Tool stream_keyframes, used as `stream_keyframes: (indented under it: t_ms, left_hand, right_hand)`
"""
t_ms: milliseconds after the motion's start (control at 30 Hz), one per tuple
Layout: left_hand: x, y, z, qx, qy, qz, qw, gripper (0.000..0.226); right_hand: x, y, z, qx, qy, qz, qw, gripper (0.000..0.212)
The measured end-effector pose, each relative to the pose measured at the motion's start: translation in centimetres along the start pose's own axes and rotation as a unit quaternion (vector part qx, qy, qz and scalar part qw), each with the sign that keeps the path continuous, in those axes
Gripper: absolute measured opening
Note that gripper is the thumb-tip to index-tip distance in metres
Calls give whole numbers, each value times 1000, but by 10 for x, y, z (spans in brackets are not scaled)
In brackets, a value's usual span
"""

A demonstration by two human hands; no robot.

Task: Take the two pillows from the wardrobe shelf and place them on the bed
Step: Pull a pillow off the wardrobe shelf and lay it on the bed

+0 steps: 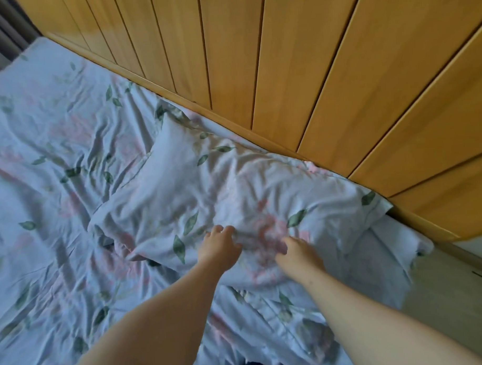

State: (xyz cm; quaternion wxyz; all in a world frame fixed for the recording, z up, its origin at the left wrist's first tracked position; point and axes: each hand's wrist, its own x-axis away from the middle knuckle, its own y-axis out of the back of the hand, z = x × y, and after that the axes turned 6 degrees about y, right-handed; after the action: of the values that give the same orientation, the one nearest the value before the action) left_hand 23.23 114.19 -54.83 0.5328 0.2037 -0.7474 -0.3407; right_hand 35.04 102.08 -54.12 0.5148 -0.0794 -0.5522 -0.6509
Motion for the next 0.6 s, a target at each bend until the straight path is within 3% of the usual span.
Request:
stream_keyframes:
  t_ms: [233, 600]
  left_hand:
    - [91, -21, -50, 114, 30, -69, 991, 38]
    - [179, -62, -106, 183, 39, -67, 980, 31]
  right_hand:
    - [57, 26, -38, -69, 39, -7, 997, 46]
    - [128, 48, -124, -122, 13, 12, 992, 38]
